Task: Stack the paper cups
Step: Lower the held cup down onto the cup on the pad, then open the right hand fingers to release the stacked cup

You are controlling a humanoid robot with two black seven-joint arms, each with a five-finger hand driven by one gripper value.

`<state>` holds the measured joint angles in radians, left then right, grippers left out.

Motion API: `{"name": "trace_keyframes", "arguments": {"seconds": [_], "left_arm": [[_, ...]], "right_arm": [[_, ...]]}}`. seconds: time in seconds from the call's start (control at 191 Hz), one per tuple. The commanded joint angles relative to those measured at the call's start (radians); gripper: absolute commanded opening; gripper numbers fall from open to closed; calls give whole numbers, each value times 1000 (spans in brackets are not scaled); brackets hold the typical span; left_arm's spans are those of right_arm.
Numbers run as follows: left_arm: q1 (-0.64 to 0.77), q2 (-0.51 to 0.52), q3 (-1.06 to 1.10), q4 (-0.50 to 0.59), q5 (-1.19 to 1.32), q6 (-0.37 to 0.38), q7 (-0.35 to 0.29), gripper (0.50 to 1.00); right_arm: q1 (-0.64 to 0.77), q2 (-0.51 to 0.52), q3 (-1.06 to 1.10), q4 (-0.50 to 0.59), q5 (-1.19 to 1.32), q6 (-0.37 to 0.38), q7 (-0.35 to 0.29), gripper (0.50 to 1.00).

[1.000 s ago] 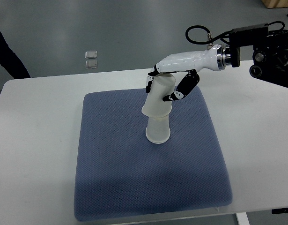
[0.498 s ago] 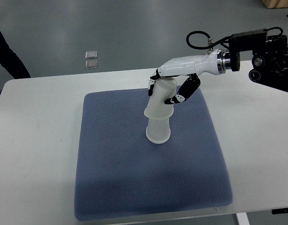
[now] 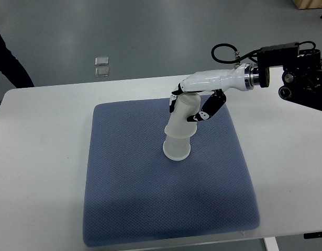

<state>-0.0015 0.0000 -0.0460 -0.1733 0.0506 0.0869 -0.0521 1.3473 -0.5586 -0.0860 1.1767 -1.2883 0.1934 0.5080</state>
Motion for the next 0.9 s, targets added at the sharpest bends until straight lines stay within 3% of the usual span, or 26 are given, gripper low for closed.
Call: {"name": "trace_keyframes", "arguments": {"seconds": [0.0,0.278,0.325,0.398,0.44,0.55,0.896], "left_arm": [[0,0,0,0,0,-1,0,1000],[0,0,0,0,0,1,0,1000],[0,0,0,0,0,1,0,1000],[0,0,0,0,0,-1,0,1000],[0,0,0,0,0,-1,0,1000],[0,0,0,0,0,1,0,1000],[0,0,0,0,0,1,0,1000]], "right_arm": [[-10,2,0,-2,-2,-8,0,599],[-43,25,2,-23,-11,-49,0,613],[-43,26,2,-25,-9,-52,0,650],[-50,26,3,-28,-8,-60,0,758],[-51,28,3,-28,-6,-65,0,780],[-51,26,3,-28,1,-65,1,899],[-48,26,3,-26,10,-58,0,911]]}}
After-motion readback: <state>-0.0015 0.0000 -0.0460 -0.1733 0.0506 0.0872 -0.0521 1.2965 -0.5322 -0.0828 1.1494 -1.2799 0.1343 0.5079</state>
